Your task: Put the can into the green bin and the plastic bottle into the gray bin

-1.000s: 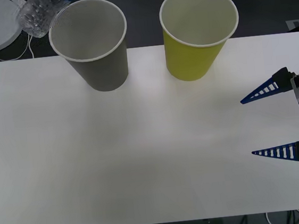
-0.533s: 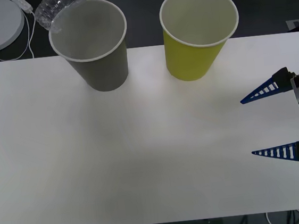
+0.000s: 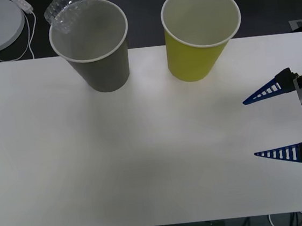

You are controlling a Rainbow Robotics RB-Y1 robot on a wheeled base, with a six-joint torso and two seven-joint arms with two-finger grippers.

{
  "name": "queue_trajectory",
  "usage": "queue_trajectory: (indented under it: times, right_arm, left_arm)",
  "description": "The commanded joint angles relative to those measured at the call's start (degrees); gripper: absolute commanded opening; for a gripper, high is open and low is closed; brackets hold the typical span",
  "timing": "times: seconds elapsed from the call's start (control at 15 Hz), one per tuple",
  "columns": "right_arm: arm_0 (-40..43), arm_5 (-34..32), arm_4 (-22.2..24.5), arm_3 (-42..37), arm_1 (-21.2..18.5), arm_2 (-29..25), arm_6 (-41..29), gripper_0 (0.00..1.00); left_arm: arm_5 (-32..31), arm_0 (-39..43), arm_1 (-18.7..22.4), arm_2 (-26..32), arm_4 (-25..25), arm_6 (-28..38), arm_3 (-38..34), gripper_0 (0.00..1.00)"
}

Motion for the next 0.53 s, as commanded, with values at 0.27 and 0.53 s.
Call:
queue_trajectory:
  times: [0.27, 0.53]
  right_arm:
    - [0.0, 0.0, 0.0, 0.0, 0.0, 0.0, 0.0, 1.0]
    - [0.0, 0.0, 0.0, 0.0, 0.0, 0.0, 0.0, 1.0]
  left_arm:
    - [0.0, 0.0, -0.6, 0.0, -0.2, -0.2, 0.0, 0.27]
    - [0.0, 0.0, -0.9, 0.0, -0.2, 0.2, 0.0, 1.0]
